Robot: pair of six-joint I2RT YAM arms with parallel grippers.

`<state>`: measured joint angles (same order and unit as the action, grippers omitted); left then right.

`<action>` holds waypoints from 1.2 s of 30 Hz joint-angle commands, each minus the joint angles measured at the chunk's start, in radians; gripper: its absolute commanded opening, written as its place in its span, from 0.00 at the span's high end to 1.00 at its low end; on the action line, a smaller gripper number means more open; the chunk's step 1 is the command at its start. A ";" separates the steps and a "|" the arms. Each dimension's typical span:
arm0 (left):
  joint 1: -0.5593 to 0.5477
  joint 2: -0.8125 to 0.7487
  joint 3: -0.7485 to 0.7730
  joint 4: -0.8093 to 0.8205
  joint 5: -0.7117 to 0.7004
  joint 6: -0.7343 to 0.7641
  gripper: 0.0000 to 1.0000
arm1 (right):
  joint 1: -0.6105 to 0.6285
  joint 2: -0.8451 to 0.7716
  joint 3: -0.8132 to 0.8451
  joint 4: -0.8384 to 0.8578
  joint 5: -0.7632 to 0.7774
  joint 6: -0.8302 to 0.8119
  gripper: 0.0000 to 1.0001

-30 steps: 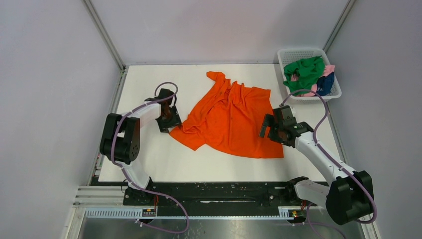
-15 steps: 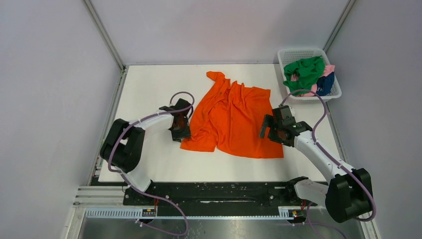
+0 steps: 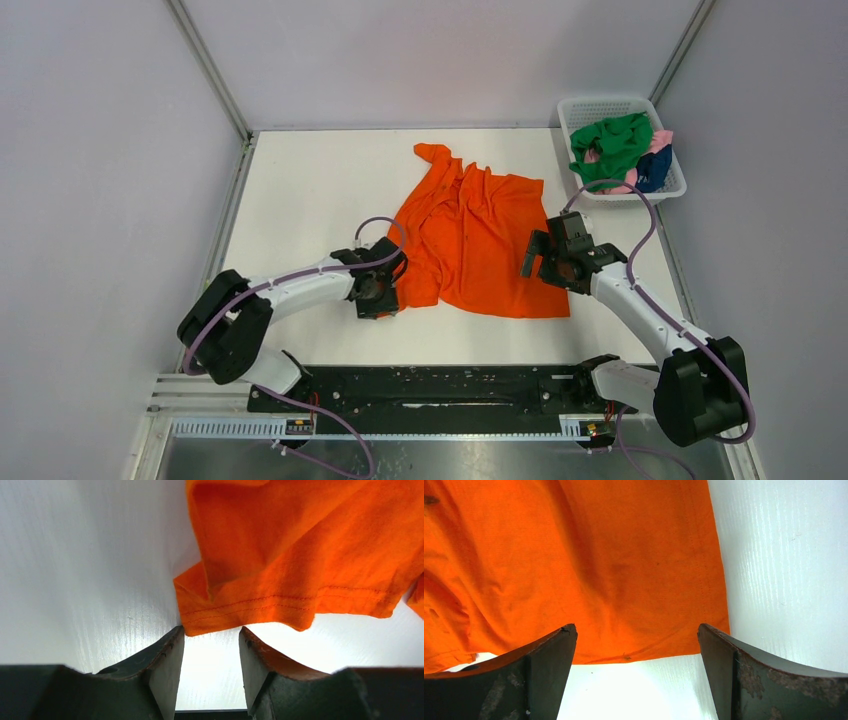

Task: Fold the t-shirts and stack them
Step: Flatten out the tshirt

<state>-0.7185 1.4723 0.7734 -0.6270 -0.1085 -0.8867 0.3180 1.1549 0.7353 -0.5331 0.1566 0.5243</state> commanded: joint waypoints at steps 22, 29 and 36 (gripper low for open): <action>-0.002 0.195 0.052 0.101 -0.054 -0.057 0.62 | 0.001 0.014 0.012 -0.005 0.051 -0.006 0.00; -0.002 0.226 0.059 0.106 -0.073 -0.042 1.00 | 0.001 0.016 0.012 -0.004 0.060 -0.008 0.01; -0.003 0.045 -0.022 0.099 -0.123 -0.038 1.00 | -0.001 -0.020 0.005 -0.029 0.122 0.035 0.00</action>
<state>-0.7200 1.5772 0.8497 -0.4850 -0.2070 -0.9245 0.3180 1.1667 0.7353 -0.5343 0.1959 0.5270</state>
